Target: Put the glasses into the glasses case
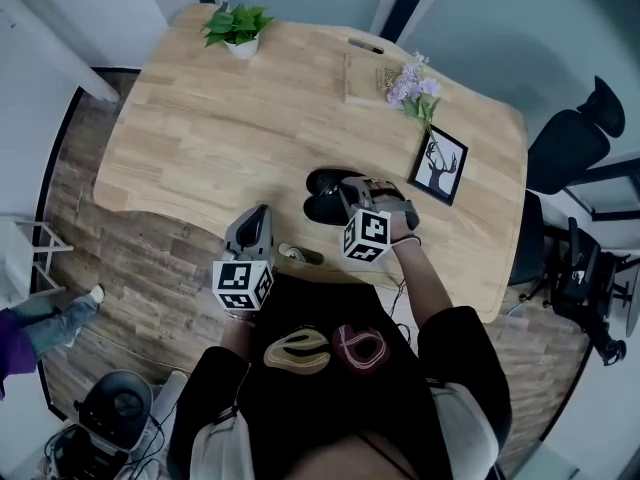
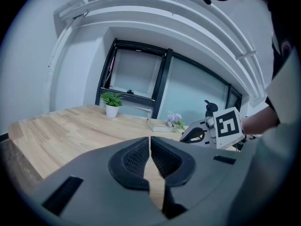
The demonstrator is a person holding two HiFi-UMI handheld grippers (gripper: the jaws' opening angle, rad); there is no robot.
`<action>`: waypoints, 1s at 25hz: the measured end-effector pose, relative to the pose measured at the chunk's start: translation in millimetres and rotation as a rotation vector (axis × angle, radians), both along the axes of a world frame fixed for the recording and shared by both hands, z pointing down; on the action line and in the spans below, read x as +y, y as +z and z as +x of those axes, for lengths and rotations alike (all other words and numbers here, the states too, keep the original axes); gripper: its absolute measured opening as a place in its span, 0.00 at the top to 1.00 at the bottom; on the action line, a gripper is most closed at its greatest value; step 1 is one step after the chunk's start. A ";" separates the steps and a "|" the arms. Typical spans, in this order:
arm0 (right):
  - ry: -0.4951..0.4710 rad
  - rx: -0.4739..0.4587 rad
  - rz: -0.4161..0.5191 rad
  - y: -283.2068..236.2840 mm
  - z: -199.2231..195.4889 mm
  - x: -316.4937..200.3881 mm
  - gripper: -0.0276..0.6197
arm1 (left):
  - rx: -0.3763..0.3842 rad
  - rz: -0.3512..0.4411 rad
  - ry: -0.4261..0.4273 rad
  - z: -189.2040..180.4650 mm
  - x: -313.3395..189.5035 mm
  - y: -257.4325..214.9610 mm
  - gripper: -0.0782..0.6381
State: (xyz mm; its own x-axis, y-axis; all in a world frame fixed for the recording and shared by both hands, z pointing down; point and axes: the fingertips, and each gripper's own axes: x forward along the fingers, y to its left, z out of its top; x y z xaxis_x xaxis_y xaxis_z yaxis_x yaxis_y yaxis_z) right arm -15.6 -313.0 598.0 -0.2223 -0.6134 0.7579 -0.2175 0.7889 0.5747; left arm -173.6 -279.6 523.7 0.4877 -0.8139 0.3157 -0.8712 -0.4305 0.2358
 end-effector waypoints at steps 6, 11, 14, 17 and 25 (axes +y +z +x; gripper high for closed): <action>-0.024 0.055 -0.019 18.2 0.1 -5.5 0.93 | -0.004 -0.013 -0.020 -4.4 -1.7 3.7 0.86; -0.026 0.076 -0.034 30.4 2.7 -12.1 0.93 | -0.011 -0.020 -0.021 -2.9 -3.9 6.9 0.86; -0.026 0.078 -0.048 37.7 2.2 -14.0 0.93 | -0.017 -0.029 -0.017 -2.9 -4.9 10.1 0.86; -0.031 0.074 -0.055 41.3 -0.8 -17.2 0.93 | -0.023 -0.039 -0.017 -5.4 -6.7 12.3 0.86; -0.055 0.131 -0.059 57.1 -0.8 -18.3 0.93 | 0.002 -0.059 -0.010 -7.8 -5.6 19.2 0.86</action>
State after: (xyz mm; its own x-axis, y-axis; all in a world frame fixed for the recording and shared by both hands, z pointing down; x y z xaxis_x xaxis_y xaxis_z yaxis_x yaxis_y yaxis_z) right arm -16.4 -331.3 655.1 -0.1512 -0.5566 0.8169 -0.0986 0.8308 0.5478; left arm -181.3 -285.1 542.9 0.4802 -0.7988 0.3625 -0.8750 -0.4070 0.2621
